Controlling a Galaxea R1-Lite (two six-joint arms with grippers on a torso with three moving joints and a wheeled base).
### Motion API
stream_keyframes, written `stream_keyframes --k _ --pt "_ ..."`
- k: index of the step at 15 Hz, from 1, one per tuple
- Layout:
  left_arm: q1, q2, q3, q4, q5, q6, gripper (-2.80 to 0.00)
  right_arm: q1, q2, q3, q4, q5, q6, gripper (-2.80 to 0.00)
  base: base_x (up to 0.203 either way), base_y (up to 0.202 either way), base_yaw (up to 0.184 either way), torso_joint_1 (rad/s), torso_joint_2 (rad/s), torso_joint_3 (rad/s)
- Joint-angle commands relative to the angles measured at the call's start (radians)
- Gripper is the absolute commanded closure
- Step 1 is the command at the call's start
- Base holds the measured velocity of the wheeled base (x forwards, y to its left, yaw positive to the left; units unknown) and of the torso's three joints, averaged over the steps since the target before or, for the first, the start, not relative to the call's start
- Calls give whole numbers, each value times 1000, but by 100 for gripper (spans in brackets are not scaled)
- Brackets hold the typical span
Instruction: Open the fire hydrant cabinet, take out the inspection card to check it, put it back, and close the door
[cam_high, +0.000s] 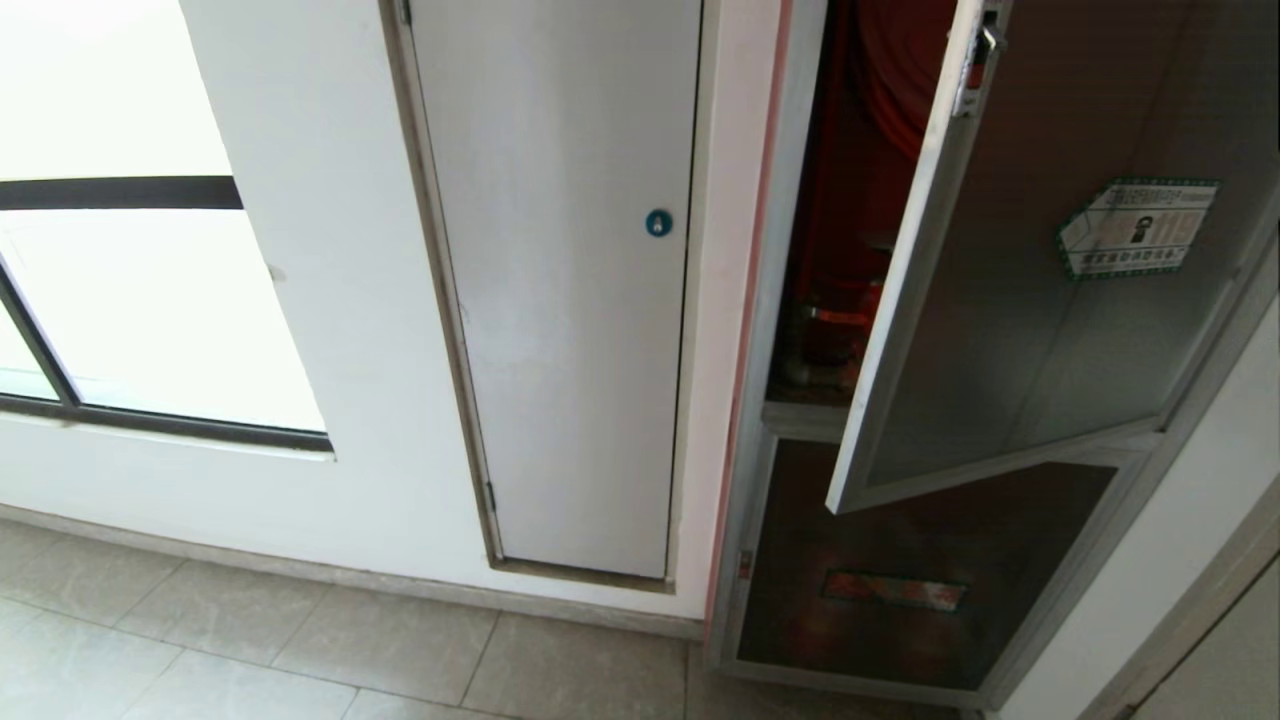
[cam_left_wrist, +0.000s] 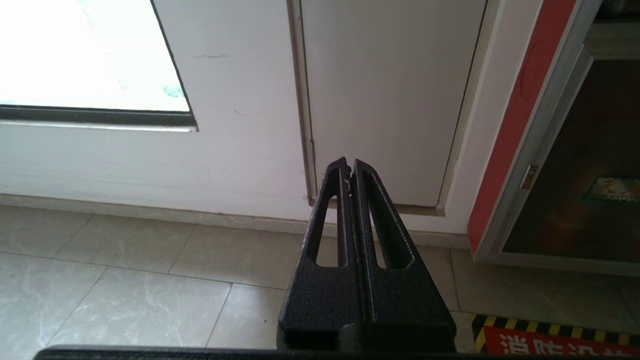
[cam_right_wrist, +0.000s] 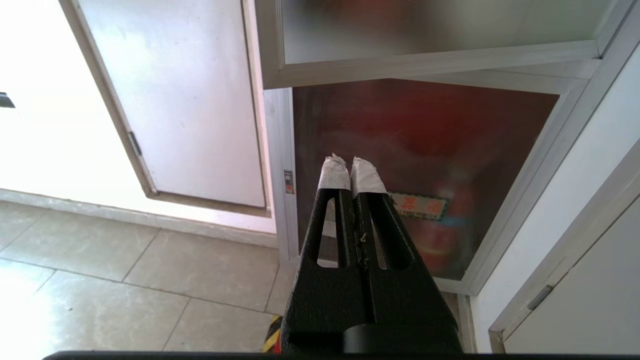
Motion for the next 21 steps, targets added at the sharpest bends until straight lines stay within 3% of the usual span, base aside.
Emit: stream_keyframes --k 1,11,14,21 --pt "0 1 6 0 0 0 0 0 -2 -1 1 1 -3 0 0 0 0 0 0 0" --pt "0 1 6 0 0 0 0 0 -2 -10 6 -2 -8 0 0 0 0 0 0 0" --pt "0 1 6 0 0 0 0 0 12 -125 59 3 -14 0 0 0 0 0 0 0" --pt "0 1 6 0 0 0 0 0 502 -459 111 251 -12 0 0 0 0 0 0 0"
